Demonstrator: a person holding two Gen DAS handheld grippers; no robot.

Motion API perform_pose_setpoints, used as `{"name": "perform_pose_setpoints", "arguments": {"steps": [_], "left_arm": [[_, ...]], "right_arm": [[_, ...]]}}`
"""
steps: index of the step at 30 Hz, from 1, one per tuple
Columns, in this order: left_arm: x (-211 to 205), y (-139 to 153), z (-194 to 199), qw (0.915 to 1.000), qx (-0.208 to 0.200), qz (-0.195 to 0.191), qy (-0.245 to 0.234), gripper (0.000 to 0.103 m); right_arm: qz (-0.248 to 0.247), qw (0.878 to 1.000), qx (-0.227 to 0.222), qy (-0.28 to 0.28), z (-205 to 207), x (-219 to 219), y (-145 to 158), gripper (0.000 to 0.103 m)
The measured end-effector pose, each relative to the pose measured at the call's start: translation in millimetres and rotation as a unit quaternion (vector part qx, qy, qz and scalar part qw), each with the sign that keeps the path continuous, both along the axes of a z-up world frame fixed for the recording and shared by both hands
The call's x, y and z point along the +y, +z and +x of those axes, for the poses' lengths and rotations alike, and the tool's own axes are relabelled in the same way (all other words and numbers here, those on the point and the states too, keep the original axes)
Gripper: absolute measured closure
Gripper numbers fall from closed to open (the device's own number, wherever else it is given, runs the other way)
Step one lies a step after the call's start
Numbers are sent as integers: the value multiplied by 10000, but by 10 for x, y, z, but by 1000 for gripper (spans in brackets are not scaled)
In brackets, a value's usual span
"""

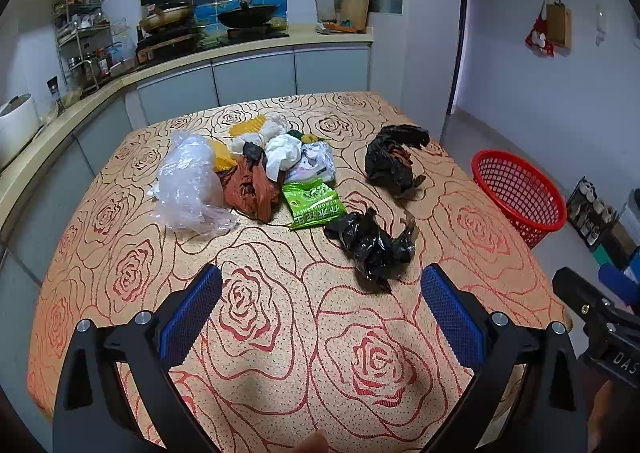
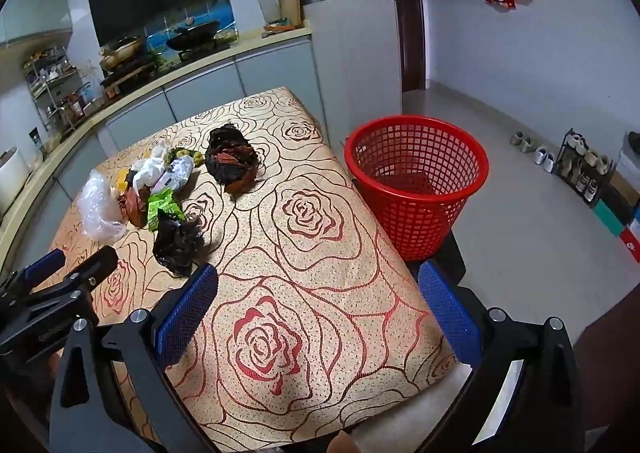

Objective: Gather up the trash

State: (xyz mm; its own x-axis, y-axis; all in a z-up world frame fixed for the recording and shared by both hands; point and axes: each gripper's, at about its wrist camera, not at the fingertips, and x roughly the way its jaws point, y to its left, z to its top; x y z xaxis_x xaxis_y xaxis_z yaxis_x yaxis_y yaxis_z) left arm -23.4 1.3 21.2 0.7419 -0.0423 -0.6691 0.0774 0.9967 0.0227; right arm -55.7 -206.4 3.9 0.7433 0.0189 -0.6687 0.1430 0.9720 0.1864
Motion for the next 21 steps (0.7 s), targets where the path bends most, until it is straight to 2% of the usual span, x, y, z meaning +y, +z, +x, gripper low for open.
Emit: {"name": "perform_pose_setpoints", "arguments": {"steps": [21], "left_arm": [[19, 14, -9, 10000, -4, -76, 26, 7]], "right_arm": [[-47, 9999, -11, -156, -41, -40, -4, 5]]}}
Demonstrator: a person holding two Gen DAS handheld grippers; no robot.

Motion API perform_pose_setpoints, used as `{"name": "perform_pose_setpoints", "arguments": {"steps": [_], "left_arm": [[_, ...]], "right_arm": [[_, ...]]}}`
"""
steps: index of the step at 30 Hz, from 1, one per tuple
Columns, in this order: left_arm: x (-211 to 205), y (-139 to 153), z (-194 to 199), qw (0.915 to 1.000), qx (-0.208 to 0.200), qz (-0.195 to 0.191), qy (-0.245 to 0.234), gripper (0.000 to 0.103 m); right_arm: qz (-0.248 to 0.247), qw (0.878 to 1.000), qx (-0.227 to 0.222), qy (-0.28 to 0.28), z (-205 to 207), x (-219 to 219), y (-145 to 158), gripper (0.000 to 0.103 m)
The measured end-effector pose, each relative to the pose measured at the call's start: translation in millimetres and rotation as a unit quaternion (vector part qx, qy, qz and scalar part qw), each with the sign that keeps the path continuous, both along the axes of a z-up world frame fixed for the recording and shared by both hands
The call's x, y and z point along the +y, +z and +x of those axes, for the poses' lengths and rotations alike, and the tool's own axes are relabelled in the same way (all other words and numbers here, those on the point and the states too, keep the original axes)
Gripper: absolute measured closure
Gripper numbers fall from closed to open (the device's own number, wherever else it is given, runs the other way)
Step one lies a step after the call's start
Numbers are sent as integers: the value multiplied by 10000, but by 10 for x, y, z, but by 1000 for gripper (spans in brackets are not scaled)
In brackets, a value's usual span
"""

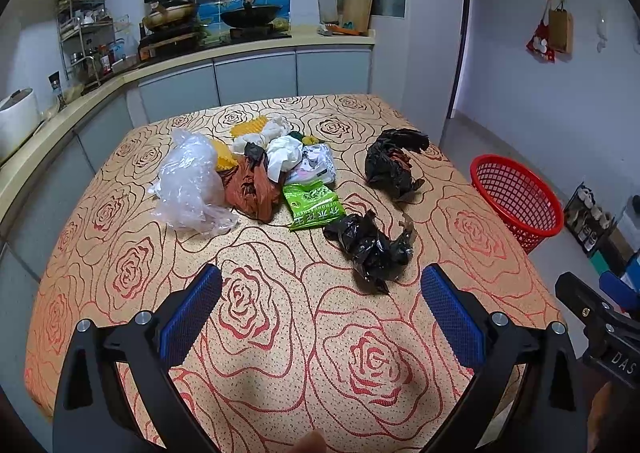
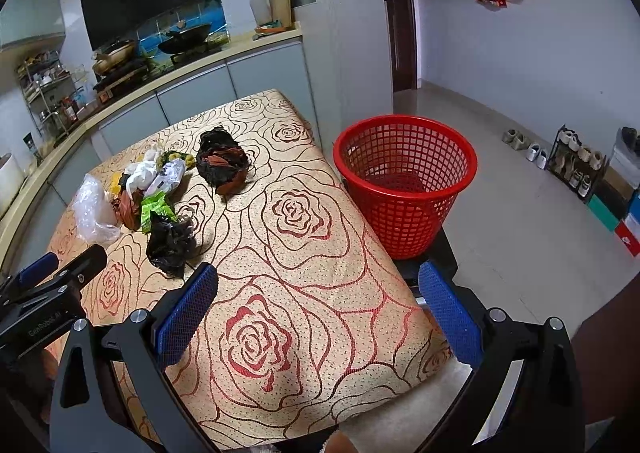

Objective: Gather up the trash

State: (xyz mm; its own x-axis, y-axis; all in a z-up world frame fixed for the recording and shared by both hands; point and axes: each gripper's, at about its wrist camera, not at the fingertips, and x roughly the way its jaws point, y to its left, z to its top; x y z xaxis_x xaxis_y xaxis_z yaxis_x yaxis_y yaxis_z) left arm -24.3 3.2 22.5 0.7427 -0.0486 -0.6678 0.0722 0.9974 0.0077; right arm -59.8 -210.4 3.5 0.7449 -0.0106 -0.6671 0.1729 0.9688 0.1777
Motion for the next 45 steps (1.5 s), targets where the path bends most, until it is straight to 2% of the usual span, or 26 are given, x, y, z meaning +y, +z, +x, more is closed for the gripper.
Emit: {"name": "perform_pose_setpoints", "arguments": {"steps": [31, 45], "left_arm": [[74, 78, -20, 9999, -19, -104, 126, 7], [88, 9, 35, 9997, 121, -105, 170, 7]], "right_arm": [[-8, 10000, -47, -41, -45, -15, 36, 5], [7, 9999, 86, -74, 23, -37, -72, 5]]}}
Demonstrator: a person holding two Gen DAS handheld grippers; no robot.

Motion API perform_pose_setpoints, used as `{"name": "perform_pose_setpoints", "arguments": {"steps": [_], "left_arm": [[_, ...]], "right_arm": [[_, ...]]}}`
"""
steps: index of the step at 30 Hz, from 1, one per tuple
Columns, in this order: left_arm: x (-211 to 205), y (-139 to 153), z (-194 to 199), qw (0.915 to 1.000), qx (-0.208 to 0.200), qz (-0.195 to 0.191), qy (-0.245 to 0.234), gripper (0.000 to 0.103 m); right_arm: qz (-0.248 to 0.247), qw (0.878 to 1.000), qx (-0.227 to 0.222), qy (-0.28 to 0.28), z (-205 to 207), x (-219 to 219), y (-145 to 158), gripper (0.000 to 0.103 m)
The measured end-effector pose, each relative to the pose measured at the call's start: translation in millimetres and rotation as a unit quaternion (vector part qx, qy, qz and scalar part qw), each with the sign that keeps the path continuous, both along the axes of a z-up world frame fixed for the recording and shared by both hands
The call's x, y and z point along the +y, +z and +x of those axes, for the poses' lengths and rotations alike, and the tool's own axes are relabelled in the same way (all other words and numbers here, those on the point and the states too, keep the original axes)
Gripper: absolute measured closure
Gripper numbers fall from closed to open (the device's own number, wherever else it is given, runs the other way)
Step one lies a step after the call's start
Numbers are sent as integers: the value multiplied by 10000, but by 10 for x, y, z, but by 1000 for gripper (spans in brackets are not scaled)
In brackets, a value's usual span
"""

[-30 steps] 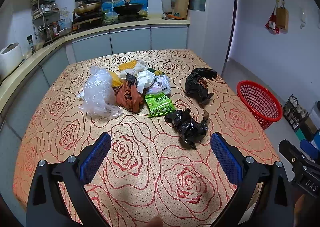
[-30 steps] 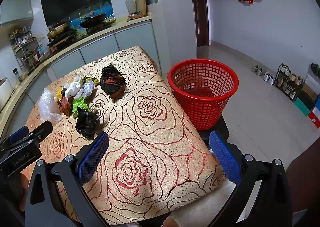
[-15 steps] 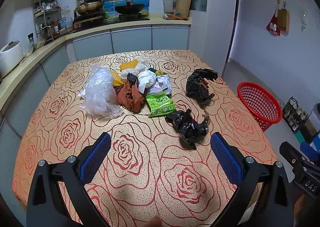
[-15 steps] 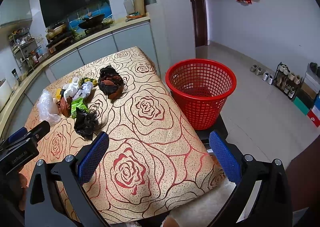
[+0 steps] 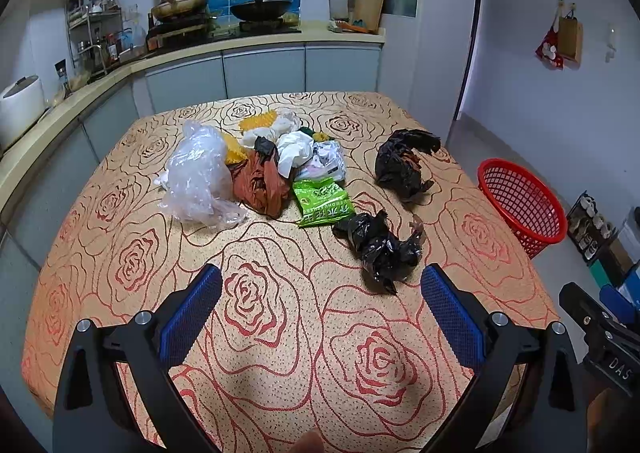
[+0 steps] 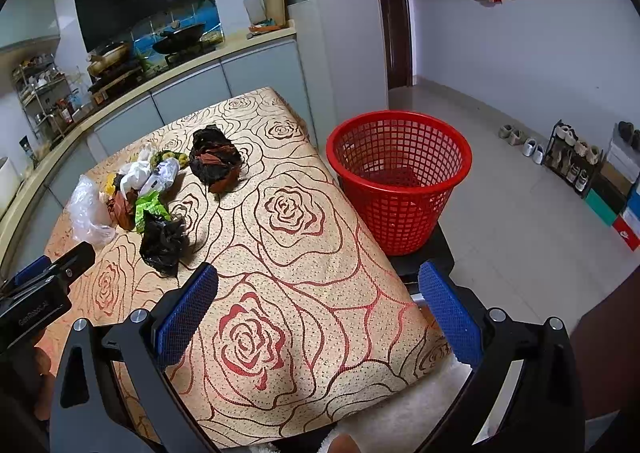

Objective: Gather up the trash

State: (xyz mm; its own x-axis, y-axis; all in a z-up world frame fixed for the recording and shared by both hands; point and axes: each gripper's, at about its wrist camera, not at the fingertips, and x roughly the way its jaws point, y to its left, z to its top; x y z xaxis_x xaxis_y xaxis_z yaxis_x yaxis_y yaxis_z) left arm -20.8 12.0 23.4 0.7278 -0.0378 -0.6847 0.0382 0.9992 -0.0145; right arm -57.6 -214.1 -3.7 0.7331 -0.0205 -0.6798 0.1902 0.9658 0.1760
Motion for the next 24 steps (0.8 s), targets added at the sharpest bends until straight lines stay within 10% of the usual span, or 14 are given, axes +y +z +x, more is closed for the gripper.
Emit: {"name": "perform_pose_setpoints", "arguments": {"steps": [24], "left_arm": [[-2, -238, 294, 9989, 208, -305, -285, 7]], "right_arm": [[-163, 9989, 444, -28, 452, -98, -287, 5]]}}
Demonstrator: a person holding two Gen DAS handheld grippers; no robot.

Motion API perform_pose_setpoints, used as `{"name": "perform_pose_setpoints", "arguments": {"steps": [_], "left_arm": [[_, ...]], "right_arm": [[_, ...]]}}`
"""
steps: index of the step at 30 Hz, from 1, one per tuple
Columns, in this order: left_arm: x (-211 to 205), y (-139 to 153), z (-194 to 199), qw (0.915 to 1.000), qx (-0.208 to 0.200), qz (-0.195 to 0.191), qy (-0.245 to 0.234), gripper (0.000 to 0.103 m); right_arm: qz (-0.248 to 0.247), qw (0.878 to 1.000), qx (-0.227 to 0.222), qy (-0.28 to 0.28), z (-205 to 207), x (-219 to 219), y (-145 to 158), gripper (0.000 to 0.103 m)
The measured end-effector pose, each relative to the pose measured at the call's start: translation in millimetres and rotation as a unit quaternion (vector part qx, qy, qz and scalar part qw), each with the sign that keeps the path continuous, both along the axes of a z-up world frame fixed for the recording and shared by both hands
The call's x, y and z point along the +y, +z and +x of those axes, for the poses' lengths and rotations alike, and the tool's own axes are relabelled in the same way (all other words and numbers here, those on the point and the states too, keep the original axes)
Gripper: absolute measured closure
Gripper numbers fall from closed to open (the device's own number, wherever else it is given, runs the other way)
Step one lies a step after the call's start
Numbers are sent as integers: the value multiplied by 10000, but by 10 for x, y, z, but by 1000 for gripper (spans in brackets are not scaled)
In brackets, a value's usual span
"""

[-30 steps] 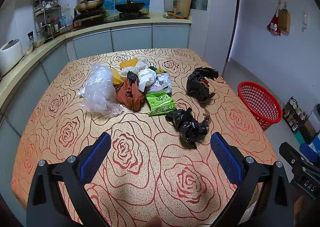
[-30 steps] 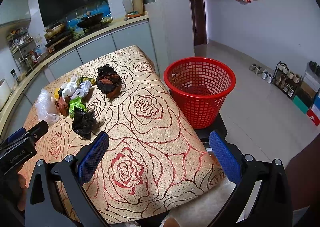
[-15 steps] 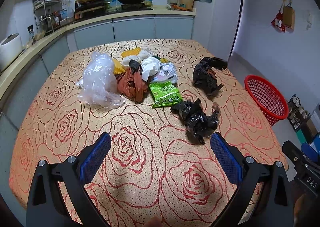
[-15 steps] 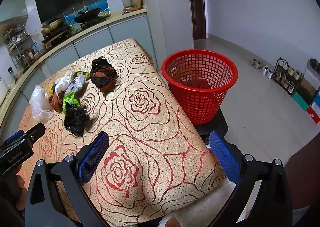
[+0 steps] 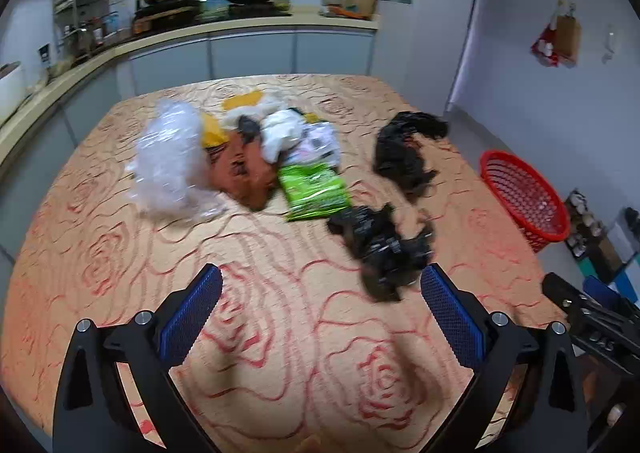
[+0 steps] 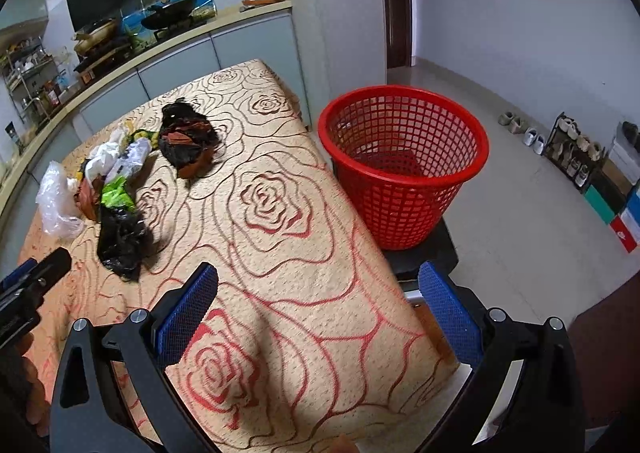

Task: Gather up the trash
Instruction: 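Grasp the black plastic bag with the left tool while the right tool approaches another black bag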

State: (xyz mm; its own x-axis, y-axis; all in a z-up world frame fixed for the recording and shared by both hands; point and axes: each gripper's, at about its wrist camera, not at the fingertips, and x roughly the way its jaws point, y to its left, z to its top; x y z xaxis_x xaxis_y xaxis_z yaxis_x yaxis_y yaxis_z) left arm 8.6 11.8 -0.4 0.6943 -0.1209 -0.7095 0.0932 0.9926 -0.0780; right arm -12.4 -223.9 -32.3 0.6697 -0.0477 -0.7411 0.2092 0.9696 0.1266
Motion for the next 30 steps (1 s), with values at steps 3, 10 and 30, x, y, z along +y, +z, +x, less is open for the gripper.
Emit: {"name": "perform_pose_setpoints", "arguments": {"steps": [3, 10, 30], "left_arm": [[-138, 4, 95, 9996, 51, 6, -287, 7], [-467, -101, 394, 9970, 323, 232, -664, 7], [-775, -475, 698, 9884, 972, 592, -1003, 53]], "right_arm": [[88, 9999, 69, -89, 57, -120, -5, 5], [227, 9992, 132, -292, 164, -347, 5, 5], [323, 9989, 328, -55, 464, -441, -15, 5]]}}
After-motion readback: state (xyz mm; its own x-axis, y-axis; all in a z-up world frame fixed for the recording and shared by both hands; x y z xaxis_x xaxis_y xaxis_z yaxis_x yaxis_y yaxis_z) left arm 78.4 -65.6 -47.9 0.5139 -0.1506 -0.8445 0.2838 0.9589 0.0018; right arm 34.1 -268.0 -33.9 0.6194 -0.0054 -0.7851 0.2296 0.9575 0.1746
